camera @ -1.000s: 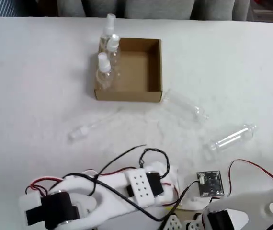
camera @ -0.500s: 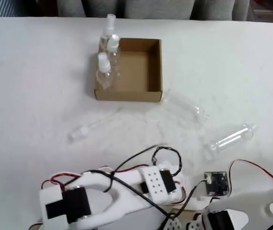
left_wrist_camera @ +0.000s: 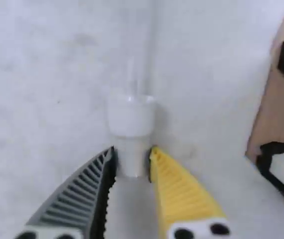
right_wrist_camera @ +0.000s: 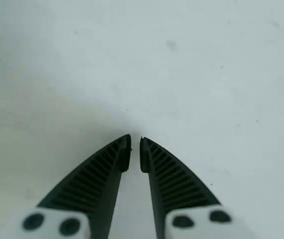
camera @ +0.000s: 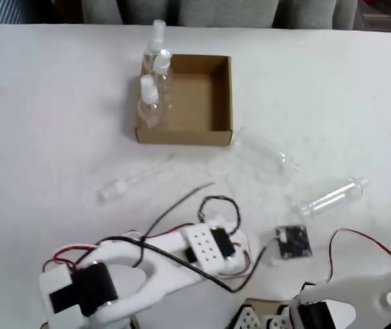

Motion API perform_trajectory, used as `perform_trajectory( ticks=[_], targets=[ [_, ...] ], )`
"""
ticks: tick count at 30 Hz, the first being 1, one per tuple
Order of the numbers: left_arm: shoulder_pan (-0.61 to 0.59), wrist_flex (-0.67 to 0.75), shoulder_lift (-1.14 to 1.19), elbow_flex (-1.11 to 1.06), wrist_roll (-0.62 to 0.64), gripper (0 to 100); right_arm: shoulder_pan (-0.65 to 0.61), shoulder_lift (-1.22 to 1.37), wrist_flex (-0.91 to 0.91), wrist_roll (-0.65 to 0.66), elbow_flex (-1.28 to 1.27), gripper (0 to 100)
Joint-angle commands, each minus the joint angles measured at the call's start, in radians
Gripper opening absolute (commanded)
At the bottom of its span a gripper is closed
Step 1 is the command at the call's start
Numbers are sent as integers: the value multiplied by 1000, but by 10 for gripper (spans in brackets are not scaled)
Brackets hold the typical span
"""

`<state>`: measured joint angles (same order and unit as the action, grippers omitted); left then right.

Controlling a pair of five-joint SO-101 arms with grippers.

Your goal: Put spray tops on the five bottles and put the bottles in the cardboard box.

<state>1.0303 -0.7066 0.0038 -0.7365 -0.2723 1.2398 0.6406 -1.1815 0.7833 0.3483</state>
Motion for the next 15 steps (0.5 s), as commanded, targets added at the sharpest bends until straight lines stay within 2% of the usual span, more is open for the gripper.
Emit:
perform_trajectory(
  ticks=[1,7,10,15],
  targets=[
    [-77,41,-125,-41,-5,19,8,-8,12,8,46,16],
    [-113,31,-364,-146,-5,20,8,-7,12,8,46,16],
    [-145,-18,-489,-222,-12,20,8,-7,12,8,46,16],
    [-277,-112,-641,-310,-14,20,1,-7,7,8,44,16]
  ],
)
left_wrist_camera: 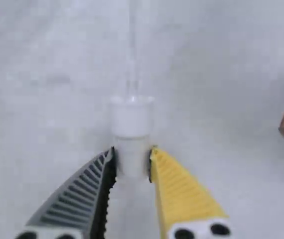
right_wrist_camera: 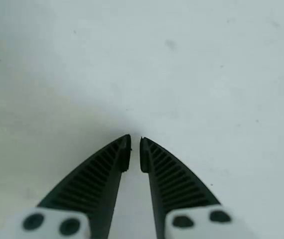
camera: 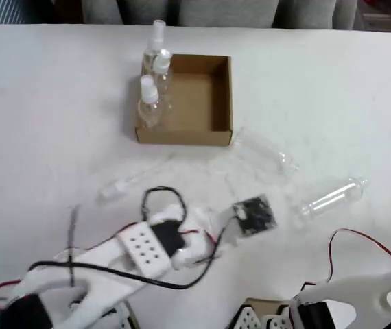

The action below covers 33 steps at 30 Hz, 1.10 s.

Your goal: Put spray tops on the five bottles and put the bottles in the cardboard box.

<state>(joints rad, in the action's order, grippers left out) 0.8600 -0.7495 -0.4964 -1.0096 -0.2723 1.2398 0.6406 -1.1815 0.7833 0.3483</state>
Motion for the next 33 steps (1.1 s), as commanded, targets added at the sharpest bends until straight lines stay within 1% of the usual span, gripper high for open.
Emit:
perform_trajectory(
  ticks=[1,5,6,7,10,13,15,19,21,24,29,31,33],
  targets=[
    [-140,-77,-166,-55,-14,20,-2,-7,5,8,44,16],
    [-288,-80,-254,-146,-17,20,-21,-10,-1,2,40,16],
    [-321,-80,-272,-170,-38,20,-24,-12,-18,2,40,16],
    [-354,-80,-289,-196,-77,20,-31,-15,-41,2,41,16],
    [-455,-75,-328,-272,-247,20,-50,-25,-130,5,48,16],
    [-561,-78,-344,-316,-373,20,-74,-54,-203,2,46,16],
    [-598,-98,-349,-318,-422,20,-93,-76,-257,0,46,16],
    [-599,-118,-346,-318,-496,21,-131,-120,-381,0,46,16],
    [-605,-121,-346,-315,-496,42,-151,-137,-440,0,46,16],
    [-630,-123,-349,-315,-486,126,-180,-148,-509,0,44,16],
    [-713,-123,-349,-290,-379,259,-205,-147,-536,0,40,16],
    [-742,-120,-352,-287,-341,283,-205,-142,-536,0,40,16],
    [-750,-117,-352,-281,-310,286,-205,-140,-536,0,40,16]
  ],
)
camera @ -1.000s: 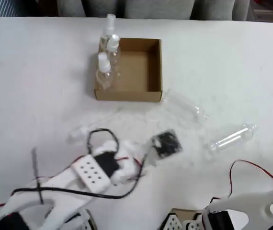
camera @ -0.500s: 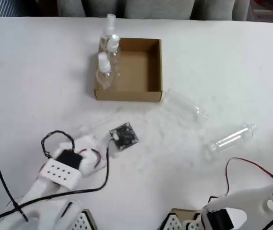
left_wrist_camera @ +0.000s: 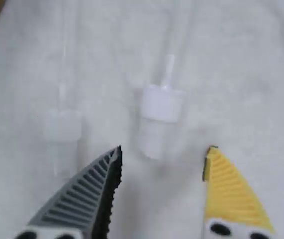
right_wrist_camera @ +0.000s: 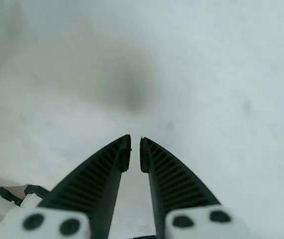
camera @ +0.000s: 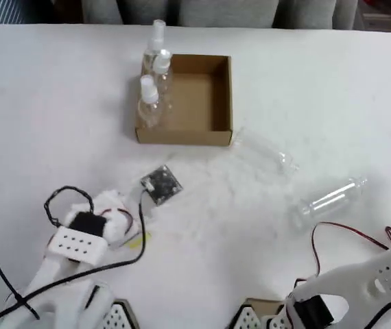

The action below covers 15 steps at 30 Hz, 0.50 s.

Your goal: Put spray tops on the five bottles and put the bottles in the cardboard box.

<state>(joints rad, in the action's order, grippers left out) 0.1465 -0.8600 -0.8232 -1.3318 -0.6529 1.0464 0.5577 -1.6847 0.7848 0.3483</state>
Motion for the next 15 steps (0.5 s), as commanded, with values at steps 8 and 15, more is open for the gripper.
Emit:
perform_trajectory(
  ticks=[8,15],
  targets=[
    [-28,-195,-27,250,344,286,-13,-54,-33,-3,40,16],
    [73,-288,-25,347,801,117,-22,-53,-33,-2,38,16]
  ],
)
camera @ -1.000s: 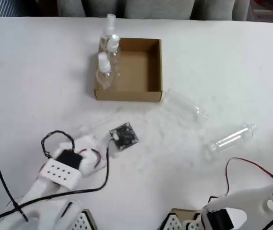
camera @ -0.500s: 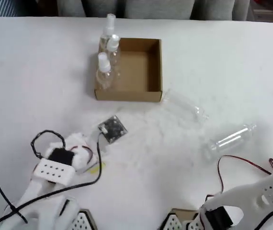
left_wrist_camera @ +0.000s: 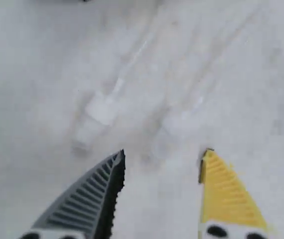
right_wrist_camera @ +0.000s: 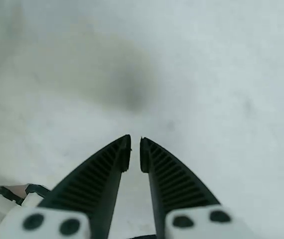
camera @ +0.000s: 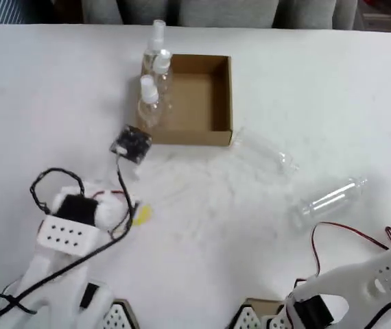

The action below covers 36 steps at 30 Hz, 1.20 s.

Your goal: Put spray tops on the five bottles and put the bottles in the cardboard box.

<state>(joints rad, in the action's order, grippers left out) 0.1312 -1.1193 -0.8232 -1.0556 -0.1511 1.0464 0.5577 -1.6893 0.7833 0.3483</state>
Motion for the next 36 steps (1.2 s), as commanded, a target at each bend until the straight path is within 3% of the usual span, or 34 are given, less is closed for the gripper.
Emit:
perform_trajectory(
  ticks=[1,4,8,13,18,23,30,36],
  targets=[
    [117,-29,-22,66,377,83,-24,-53,-28,0,38,16],
    [196,49,-24,11,483,19,-36,-53,-28,0,37,16],
    [272,186,-25,-127,488,27,-54,-53,-28,2,-3,16],
    [360,253,-18,-193,493,25,-79,-53,-13,0,-37,16],
    [357,264,-15,-206,565,24,-105,-53,-16,0,-40,16],
    [357,450,-15,-299,657,24,-125,-54,-15,0,-81,16],
    [363,631,-13,-304,907,24,-142,-54,-8,0,-118,16],
    [329,730,170,-293,953,24,-153,-54,-15,0,-118,16]
  ],
)
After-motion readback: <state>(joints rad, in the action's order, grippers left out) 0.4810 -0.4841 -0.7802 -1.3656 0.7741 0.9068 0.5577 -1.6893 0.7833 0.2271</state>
